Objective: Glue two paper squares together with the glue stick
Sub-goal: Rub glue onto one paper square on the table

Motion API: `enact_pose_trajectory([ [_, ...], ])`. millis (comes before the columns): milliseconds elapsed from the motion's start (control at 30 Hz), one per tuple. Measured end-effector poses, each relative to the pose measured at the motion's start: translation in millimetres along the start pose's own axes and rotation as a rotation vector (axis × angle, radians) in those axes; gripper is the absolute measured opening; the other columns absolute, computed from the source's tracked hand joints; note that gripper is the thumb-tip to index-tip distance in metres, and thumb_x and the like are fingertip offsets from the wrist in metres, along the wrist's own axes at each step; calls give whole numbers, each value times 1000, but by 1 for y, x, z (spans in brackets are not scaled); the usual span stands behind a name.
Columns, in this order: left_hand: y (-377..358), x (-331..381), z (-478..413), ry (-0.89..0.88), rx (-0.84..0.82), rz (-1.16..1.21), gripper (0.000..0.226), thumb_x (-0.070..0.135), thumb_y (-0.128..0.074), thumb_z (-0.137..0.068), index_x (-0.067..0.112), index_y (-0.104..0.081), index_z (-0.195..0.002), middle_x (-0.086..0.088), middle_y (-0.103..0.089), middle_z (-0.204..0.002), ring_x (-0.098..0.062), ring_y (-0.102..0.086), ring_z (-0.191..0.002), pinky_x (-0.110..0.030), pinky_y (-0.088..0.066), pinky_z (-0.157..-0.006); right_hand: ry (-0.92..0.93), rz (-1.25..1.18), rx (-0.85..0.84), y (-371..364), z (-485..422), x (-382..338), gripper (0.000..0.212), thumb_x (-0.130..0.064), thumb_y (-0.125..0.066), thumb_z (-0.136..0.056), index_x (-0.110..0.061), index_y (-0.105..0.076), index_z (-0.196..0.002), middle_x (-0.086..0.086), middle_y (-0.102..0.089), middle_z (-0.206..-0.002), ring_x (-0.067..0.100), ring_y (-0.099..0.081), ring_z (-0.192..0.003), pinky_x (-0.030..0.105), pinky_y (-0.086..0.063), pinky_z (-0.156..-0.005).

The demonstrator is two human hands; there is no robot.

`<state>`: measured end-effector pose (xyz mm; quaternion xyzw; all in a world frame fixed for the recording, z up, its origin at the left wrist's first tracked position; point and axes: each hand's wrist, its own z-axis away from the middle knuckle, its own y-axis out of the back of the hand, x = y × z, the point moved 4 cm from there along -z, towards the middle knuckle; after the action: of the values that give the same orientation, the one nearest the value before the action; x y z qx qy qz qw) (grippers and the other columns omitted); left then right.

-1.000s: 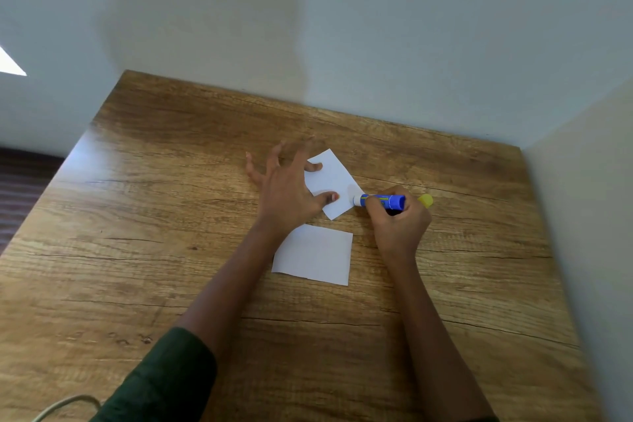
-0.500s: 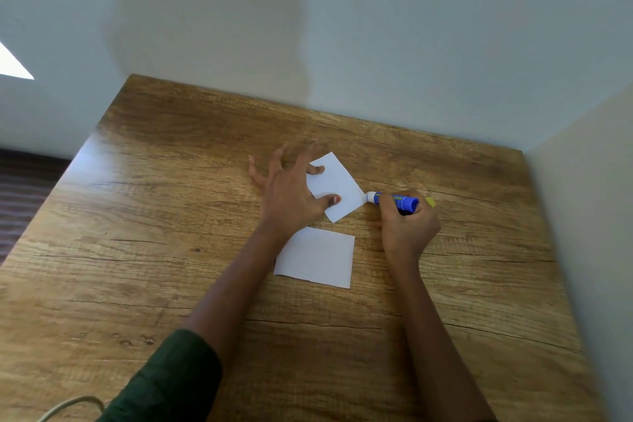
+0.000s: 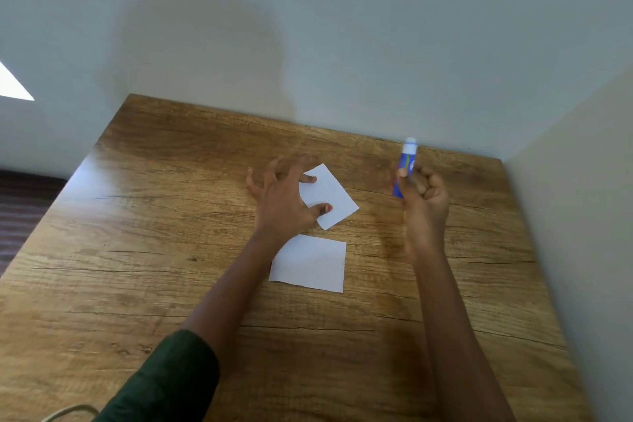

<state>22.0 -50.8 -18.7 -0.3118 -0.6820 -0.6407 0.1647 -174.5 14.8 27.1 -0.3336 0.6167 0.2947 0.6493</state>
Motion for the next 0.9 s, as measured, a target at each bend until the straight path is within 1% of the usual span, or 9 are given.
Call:
enact_pose_trajectory([
  [67,1,1,1,-5,-5,0,85,58,-71,-64,39,-30,-136,21,-65,-112,-16,-15,-141,-56,5,-110,39,96,-28,1,-12,-8,32,-22,-60,-90,-12,-54,-119,-5,-71,-98,4,-66,-89,26,-50,-85],
  [167,2,2,1,-11,-6,-6,83,58,-70,-65,38,-31,-136,21,-64,-114,-16,-16,-140,-56,3,-111,148,353,-59,-1,-32,-14,24,-22,-62,-89,-14,-58,-112,0,-68,-100,10,-62,-87,21,-48,-77],
  [267,3,2,1,-12,-7,-7,85,58,-71,-65,35,-32,-137,20,-63,-117,-17,-16,-140,-55,3,-111,242,554,-43,-5,-48,-11,21,-15,-64,-86,-8,-58,-105,0,-64,-91,12,-56,-77,7,-39,-60],
  [400,3,2,2,-28,-4,1,84,58,-71,-65,37,-31,-136,21,-63,-115,-17,-17,-140,-55,2,-110,255,688,-7,-8,-61,-3,22,-13,-65,-85,-3,-56,-103,0,-59,-88,14,-54,-79,20,-34,-61],
  [500,3,3,2,-37,6,-7,82,57,-71,-65,39,-32,-135,21,-64,-115,-17,-19,-139,-54,0,-110,252,761,-85,-12,-63,4,19,-8,-64,-85,-2,-56,-101,5,-62,-88,14,-53,-76,10,-34,-54],
  [600,3,2,2,-41,4,-5,81,57,-71,-65,40,-33,-134,20,-64,-115,-17,-19,-139,-54,0,-110,228,807,-156,-16,-61,11,23,-9,-66,-84,-1,-56,-104,9,-65,-94,17,-56,-81,22,-40,-64],
  [700,3,3,2,-45,4,-5,80,56,-72,-65,41,-33,-134,20,-63,-116,-18,-18,-139,-54,0,-111,195,813,-162,-15,-61,15,29,-11,-67,-84,-2,-55,-109,14,-67,-105,26,-63,-93,32,-46,-75],
  [833,3,4,2,-44,-2,-6,79,55,-72,-66,41,-34,-134,19,-61,-120,-18,-19,-140,-55,-1,-111,142,816,-168,-15,-58,10,47,-13,-72,-80,-2,-51,-121,16,-63,-118,30,-60,-107,37,-49,-86],
  [900,3,3,1,-45,0,0,79,55,-72,-65,42,-35,-133,20,-60,-121,-17,-19,-139,-55,-1,-111,174,788,-67,-11,-50,1,54,-9,-71,-79,-5,-48,-127,14,-61,-123,27,-58,-112,35,-48,-88],
])
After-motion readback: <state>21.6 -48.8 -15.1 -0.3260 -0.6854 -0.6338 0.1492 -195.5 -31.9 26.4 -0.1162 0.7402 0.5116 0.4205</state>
